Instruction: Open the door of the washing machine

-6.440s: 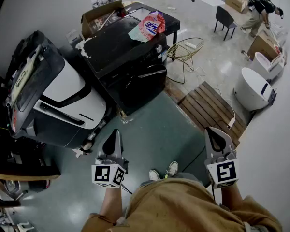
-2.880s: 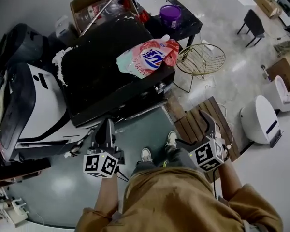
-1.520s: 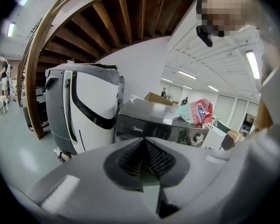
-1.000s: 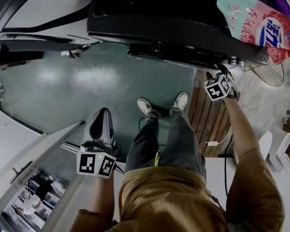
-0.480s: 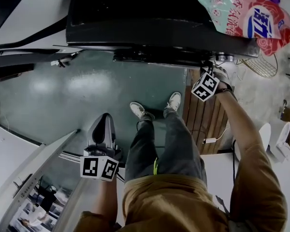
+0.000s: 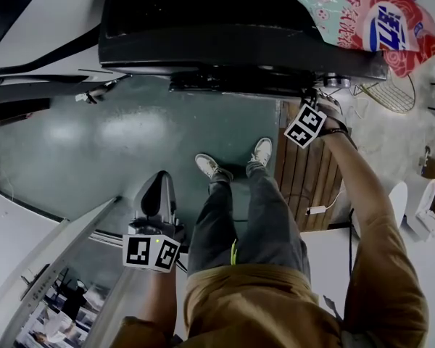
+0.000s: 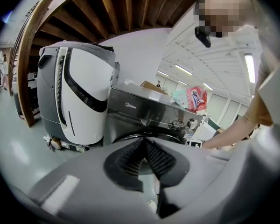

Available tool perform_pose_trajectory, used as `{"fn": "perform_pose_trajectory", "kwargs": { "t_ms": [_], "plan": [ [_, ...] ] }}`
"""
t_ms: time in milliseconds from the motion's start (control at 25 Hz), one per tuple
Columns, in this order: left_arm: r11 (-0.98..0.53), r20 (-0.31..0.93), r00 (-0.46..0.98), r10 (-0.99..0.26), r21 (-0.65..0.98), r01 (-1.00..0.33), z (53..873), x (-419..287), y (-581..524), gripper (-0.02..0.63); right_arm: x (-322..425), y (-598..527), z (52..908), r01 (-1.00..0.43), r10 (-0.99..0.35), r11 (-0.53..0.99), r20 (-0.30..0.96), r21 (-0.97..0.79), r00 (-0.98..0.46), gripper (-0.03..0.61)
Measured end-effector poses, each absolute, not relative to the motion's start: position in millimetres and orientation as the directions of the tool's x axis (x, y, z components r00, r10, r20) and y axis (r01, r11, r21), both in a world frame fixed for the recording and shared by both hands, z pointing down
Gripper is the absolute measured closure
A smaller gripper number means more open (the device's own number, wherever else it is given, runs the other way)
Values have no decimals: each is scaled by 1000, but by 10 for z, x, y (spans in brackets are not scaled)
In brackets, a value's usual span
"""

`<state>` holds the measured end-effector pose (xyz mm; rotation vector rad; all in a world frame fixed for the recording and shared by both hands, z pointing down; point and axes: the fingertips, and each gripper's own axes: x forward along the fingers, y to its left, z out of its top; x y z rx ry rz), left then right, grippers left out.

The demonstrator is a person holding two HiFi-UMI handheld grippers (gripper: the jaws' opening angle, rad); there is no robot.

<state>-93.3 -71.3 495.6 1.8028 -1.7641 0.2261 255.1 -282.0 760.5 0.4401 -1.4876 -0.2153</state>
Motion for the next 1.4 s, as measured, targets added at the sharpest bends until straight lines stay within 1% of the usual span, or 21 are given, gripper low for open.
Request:
{"fn": "perform_pose_trajectory", "kwargs": {
  "t_ms": [160,240,440,560,680,720,800,880,1080,1280,1400],
  "plan": [
    [59,517,111,-849,301,-952,5009,-951,-730,554,2396,-2817,7481,-114,-433,893,900,435,40,449],
    [50,518,121,-847,304,-951,5034,-937,-751,554,2400,-2818,7476,-110,-436,892,899,438,46,448],
    [29,509,143,-849,316,-948,5037,-899,-829,554,2391,-2802,7500,-33,-393,918,917,396,70,462],
    [1,498,162,-852,311,-950,4981,-813,-848,554,2417,-2789,7483,-36,-391,918,916,395,82,462],
    [14,505,154,-849,312,-950,5003,-861,-794,554,2414,-2509,7489,-2,-351,936,935,351,54,472],
    [23,513,149,-845,314,-949,5029,-902,-769,554,2400,-2284,7516,-10,-322,946,946,323,28,472],
    [22,530,154,-834,311,-950,5080,-950,-739,554,2386,-1885,7561,-97,-271,958,963,268,-13,472],
    [5,536,163,-828,298,-955,5120,-971,-726,554,2379,-1797,7557,-143,-264,956,964,258,-25,472],
    [-20,545,175,-820,277,-961,5158,-943,-675,554,2370,-1714,7555,-163,-278,949,960,271,-23,473],
    [-33,520,187,-833,291,-956,5114,-907,-685,554,2347,-1429,7554,-170,-232,959,972,224,-27,474],
    [-45,505,202,-839,305,-951,5130,-926,-670,554,2316,-1323,7560,-190,-230,956,973,223,-13,474]
  ]
}}
